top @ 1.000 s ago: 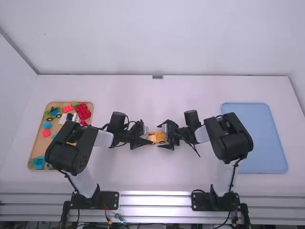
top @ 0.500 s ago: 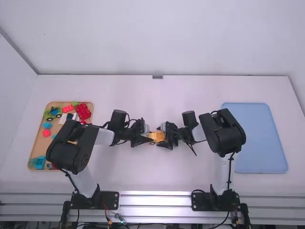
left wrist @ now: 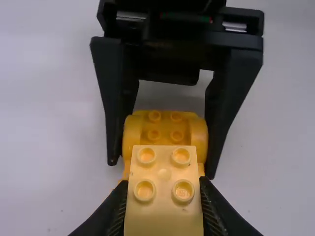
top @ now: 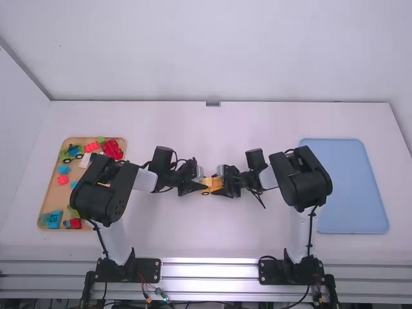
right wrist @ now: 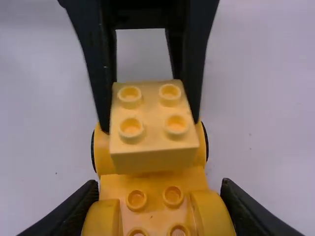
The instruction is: Assemble lego blocks to make yellow taxi
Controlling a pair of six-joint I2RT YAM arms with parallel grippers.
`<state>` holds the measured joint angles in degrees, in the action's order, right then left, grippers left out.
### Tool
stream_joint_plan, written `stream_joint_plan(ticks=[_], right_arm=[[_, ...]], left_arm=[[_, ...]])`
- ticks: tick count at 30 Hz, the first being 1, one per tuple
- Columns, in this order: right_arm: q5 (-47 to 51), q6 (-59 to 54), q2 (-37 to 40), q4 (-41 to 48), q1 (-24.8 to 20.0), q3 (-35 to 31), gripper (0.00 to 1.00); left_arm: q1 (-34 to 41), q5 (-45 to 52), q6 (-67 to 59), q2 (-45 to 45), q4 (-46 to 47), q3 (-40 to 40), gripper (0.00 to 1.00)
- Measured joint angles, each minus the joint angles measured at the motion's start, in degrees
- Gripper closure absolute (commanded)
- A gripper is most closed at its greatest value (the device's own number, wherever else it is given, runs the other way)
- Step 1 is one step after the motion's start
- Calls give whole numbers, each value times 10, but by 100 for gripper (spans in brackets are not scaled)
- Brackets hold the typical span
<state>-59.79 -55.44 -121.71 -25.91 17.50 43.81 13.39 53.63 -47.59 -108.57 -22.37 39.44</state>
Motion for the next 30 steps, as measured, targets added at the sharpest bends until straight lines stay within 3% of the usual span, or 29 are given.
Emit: stream_joint_plan(ticks=[7, 24, 26, 30], right_arm=[[1, 0, 0, 0, 0, 0, 54], [2, 0, 0, 0, 0, 0, 54], [2, 0, 0, 0, 0, 0, 54], [2, -2, 0, 0, 0, 1, 54]], left_arm=[[0, 4, -49, 0, 64, 22, 98], [0, -3, -75, 0, 63, 22, 98], [0, -3, -76, 0, 63, 22, 94], [0, -3, -76, 0, 63, 22, 74]])
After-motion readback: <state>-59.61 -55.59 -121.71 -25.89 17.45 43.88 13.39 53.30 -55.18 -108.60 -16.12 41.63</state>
